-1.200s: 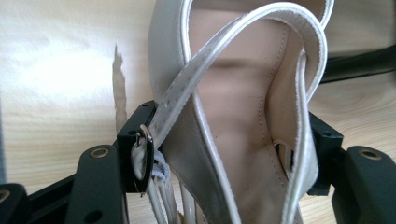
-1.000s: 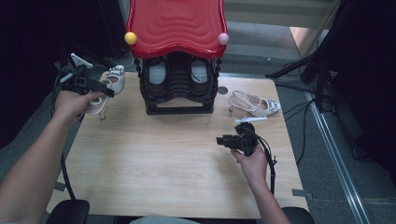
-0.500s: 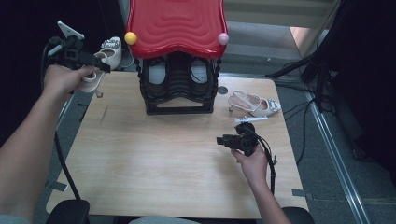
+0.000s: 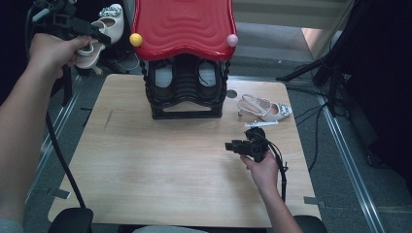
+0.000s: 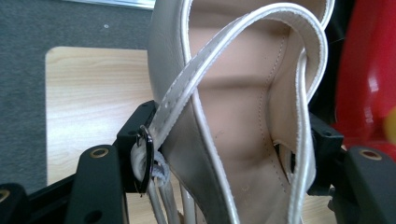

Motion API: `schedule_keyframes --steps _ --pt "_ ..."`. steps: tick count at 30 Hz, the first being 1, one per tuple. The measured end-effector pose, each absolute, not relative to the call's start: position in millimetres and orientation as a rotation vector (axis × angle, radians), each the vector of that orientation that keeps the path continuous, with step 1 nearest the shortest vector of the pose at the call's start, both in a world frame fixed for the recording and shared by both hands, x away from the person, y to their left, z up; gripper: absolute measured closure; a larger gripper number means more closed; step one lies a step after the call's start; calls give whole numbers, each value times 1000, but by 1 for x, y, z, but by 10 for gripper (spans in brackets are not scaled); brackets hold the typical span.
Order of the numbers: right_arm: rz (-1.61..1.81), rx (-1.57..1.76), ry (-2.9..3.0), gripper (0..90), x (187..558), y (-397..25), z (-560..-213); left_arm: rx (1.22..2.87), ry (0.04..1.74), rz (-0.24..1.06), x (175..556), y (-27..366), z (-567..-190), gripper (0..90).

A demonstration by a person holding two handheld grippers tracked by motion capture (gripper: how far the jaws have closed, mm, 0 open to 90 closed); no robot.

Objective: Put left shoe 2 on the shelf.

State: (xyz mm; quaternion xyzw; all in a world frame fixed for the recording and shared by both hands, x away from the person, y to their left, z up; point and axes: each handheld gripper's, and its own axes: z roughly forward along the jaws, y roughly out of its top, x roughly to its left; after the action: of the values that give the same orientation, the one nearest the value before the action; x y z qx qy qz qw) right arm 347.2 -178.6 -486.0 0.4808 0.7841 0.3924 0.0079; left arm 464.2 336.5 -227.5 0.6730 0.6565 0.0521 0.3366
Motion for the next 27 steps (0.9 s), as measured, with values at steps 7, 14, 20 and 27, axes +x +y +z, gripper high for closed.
schedule_keyframes --steps 7,14,20,27 --pt "1225 1506 2452 621 347 -178 -486 1761 1688 167 465 326 -195 357" --pt "1227 1505 2450 621 347 -179 -486 1763 1669 177 467 312 -167 357" --pt "1233 1507 2448 621 347 -179 -486 1788 1646 181 468 296 -149 357" --pt "1242 1504 2446 621 347 -180 -484 1799 1609 204 470 273 -126 356"
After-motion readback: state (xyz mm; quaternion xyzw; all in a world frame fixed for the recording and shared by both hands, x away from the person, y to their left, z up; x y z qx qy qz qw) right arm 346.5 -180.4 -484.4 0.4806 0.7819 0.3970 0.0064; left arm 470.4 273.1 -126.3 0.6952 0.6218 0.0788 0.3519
